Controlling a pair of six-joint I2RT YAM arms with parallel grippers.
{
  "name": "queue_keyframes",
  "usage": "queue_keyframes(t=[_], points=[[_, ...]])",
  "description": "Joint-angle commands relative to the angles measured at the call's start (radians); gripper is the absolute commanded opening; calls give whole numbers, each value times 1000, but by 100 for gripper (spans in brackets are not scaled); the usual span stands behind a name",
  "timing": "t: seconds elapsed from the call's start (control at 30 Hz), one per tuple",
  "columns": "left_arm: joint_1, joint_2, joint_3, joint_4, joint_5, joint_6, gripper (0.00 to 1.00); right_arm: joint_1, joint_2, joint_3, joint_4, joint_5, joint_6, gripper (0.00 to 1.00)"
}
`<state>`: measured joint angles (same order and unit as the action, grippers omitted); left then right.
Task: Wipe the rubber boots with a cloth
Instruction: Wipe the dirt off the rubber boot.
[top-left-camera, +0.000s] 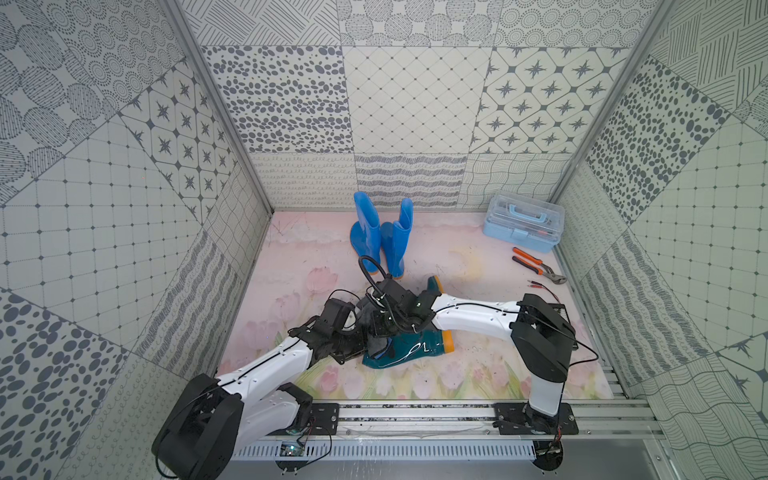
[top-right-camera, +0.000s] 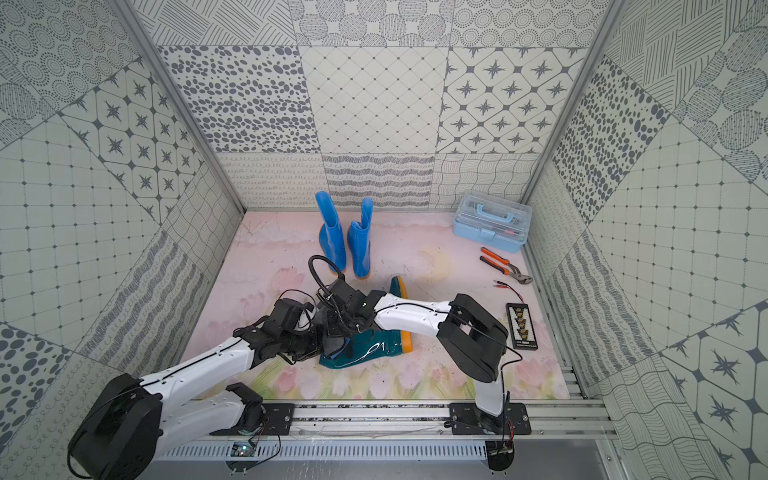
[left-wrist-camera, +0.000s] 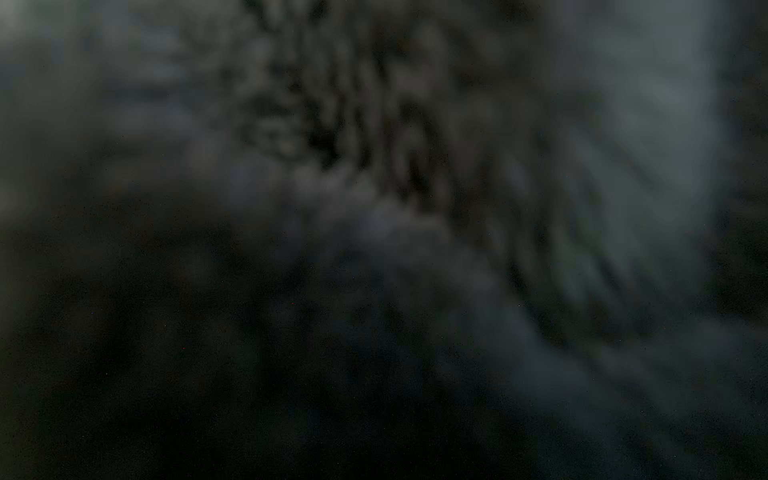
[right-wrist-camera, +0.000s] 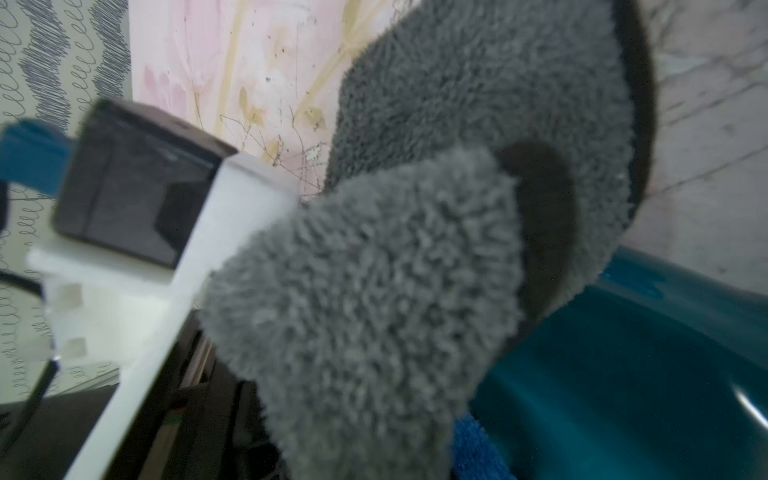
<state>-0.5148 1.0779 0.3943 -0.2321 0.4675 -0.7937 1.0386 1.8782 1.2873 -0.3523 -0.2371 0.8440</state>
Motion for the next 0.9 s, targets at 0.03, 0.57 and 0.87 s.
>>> queue_keyframes(t=[0.03,0.57,0.87], points=[[-5,-31,25,43,49,29,0,-77,-80,-78,27,-30,10,0],[-8,-34,23,61,33,19,0,52,-466,-334,-89,142,76,0],[-7,-73,27,11,34,16,0,97,-273,-332,78,27,107,0]])
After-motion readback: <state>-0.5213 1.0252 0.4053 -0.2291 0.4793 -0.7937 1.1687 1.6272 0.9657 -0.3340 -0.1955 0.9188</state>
